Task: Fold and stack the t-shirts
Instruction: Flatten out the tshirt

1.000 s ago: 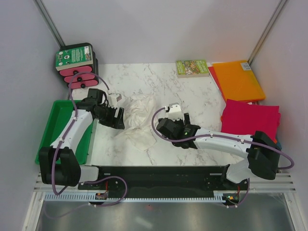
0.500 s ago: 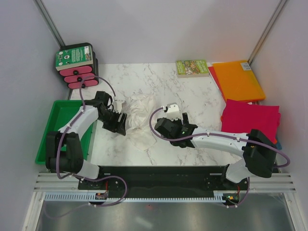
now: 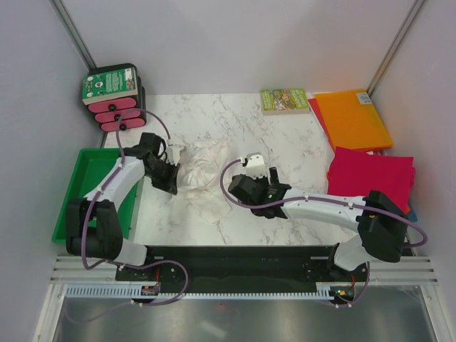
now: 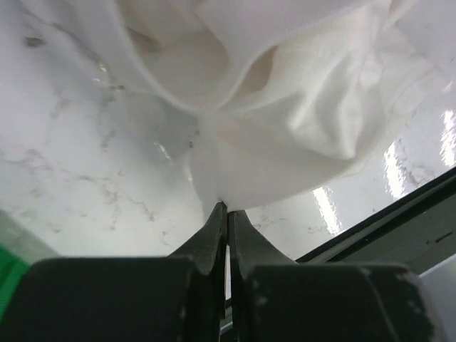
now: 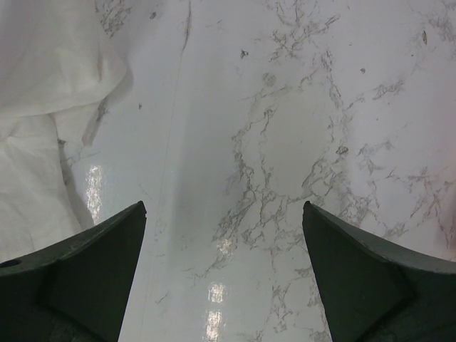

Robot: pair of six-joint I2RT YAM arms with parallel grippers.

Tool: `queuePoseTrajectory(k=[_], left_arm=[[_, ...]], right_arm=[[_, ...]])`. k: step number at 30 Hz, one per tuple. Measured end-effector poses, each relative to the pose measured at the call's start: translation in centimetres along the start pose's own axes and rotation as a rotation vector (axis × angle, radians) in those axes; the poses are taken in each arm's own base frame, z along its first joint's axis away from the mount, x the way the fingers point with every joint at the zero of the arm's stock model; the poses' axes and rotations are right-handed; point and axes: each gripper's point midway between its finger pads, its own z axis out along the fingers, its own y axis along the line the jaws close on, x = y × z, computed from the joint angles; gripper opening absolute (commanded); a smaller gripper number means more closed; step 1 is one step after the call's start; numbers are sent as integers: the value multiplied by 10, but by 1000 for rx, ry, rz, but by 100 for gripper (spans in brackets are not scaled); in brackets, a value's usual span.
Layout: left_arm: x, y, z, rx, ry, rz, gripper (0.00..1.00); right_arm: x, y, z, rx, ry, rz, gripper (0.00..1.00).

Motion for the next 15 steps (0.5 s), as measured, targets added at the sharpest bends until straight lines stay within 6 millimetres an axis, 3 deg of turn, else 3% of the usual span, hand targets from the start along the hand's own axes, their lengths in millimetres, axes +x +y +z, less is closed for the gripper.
queuePoseTrajectory(k=[4,6,8,10,15], left_arm=[[-39,22,-48,-60,-193,-66,2],[-66,42,-85,-106,-326,-106,2],[-85,56,-117,-147,-429,-131,2],[-95,60,-137,-166,-493,-133,2],[-101,51,-145,-133,-523,-133,2]], right_arm=[[-6,5,0,-11,-7,9,98],[-12,11,2,-18,-13,9,98],[-18,19,5,-25,-20,6,98],[-27,31,10,-35,-30,-1,98],[-46,69,25,-95,-39,2,97]])
